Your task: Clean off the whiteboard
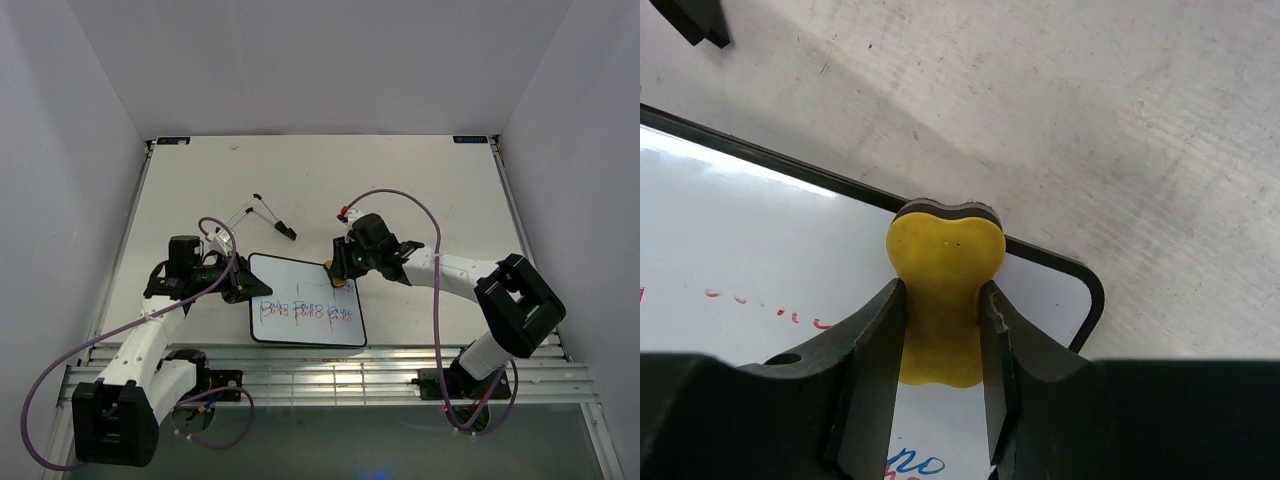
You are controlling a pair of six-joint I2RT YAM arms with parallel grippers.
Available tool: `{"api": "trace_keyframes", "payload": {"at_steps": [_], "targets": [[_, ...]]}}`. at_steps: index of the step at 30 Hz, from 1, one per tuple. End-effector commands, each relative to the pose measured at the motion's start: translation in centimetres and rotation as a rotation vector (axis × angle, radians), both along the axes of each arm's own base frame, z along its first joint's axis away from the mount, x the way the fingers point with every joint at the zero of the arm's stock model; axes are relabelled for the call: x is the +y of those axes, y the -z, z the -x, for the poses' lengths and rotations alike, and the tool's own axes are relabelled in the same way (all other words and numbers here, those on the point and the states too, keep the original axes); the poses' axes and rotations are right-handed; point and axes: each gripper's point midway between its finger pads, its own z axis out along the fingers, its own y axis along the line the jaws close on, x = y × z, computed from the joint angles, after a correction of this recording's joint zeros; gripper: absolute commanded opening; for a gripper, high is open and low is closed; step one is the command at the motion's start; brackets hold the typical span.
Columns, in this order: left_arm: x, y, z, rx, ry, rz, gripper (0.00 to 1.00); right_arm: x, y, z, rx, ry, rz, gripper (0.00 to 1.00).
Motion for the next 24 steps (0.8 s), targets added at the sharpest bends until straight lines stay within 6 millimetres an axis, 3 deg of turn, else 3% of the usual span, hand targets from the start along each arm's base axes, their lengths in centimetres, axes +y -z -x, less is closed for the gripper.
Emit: {"api": "trace_keyframes", "payload": {"at_steps": [1,6,12,16,20,24], "targets": [[-1.2,-4.5,-0.6,-0.331,0.149,0.066,0.0,-0.4,2.3,4.2,0.122,-0.087,0.037,0.3],[-1.2,-4.5,-0.7,-0.334,0.14,0.059,0.0,3.7,-1.2,5.3,0.088,-0.161,-0.037,0.3],[-0.9,-4.3,-1.2,-0.333,0.101,0.035,0.0,9.0,-4.9,8.7,0.054,-0.285,-0.107,0.3],[-0.8,-4.0,-1.4,-0.32,0.091,0.028,0.0,11.8,-6.2,11.3,0.043,-0.363,-0.107,0.3],[-0.8,-4.1,-1.4,-0.329,0.092,0.027,0.0,12.3,-6.3,11.5,0.03,-0.359,-0.085,0.3],[-0.9,-4.2,-1.3,-0.331,0.094,0.029,0.0,10.9,-5.2,10.8,0.02,-0.305,-0.046,0.29]]}}
